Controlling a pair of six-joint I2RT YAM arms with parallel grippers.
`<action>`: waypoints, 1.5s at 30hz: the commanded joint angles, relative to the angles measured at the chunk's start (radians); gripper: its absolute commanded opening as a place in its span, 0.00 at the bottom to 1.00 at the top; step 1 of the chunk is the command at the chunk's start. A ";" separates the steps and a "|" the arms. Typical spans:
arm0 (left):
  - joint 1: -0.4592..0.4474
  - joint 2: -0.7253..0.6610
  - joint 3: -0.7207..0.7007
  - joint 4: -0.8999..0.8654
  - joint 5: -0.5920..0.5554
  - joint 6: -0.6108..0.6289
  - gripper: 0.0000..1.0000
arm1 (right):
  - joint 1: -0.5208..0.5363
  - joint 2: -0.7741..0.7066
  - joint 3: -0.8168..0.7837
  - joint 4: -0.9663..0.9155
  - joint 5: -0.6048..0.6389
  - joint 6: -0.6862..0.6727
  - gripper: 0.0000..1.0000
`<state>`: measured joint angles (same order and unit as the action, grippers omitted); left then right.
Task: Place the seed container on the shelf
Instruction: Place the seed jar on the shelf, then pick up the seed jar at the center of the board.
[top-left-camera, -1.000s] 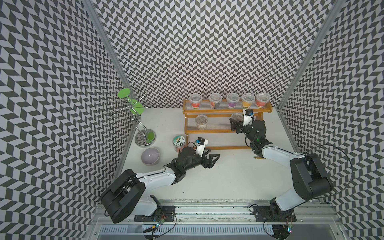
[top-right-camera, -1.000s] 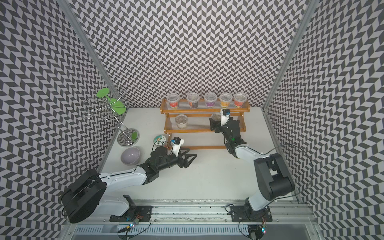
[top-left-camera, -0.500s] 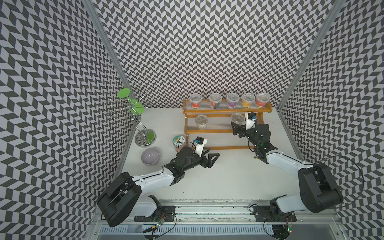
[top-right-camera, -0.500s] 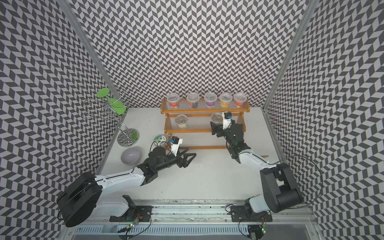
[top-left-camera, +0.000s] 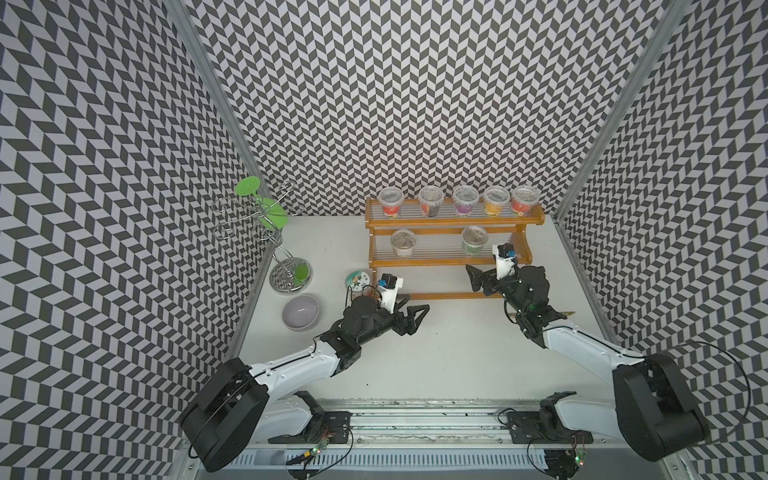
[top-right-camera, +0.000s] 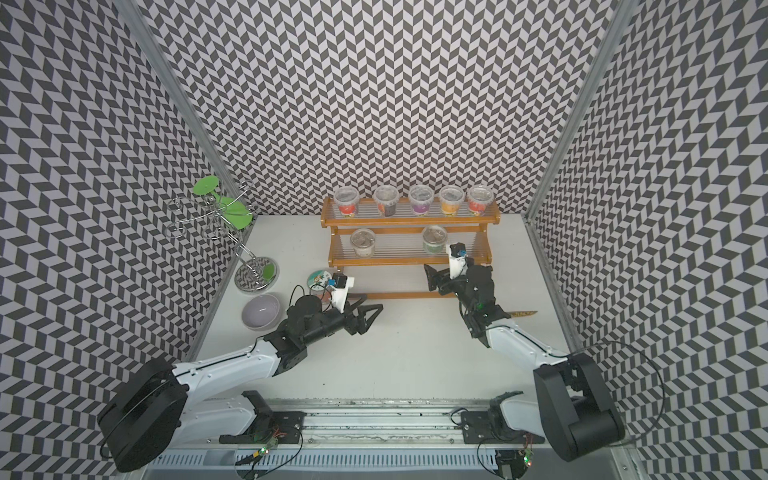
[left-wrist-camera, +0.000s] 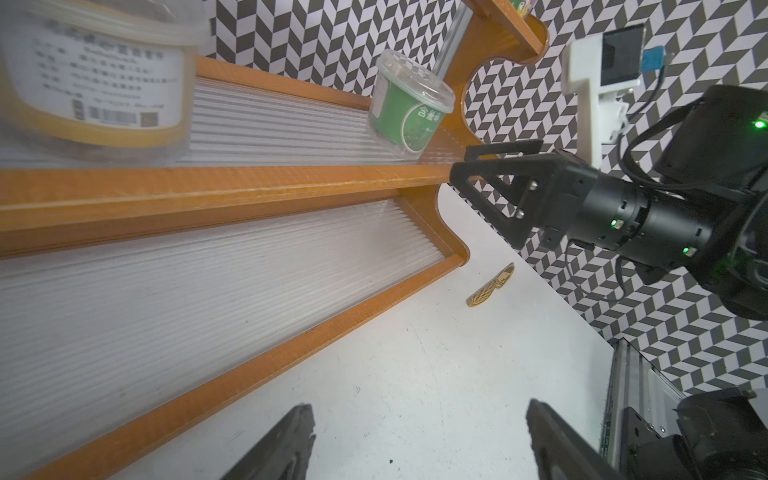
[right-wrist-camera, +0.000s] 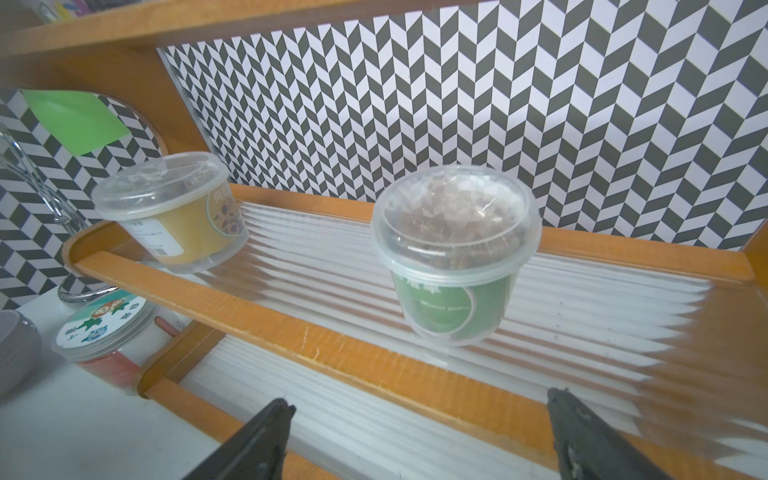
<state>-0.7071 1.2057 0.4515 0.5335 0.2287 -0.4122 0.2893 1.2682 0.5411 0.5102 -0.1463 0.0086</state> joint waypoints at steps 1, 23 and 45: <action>0.022 -0.042 -0.019 -0.039 -0.019 0.015 0.84 | -0.005 -0.059 -0.057 0.066 -0.033 0.010 0.97; 0.259 -0.303 -0.146 -0.188 -0.030 0.024 0.84 | 0.114 -0.394 -0.472 0.215 -0.190 0.209 1.00; 0.560 0.010 0.192 -0.523 -0.196 -0.166 0.87 | 0.615 0.054 -0.183 0.125 0.094 0.193 0.99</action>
<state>-0.1799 1.1683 0.6106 0.0826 0.0563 -0.5575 0.8841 1.2831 0.3183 0.6449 -0.0914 0.1539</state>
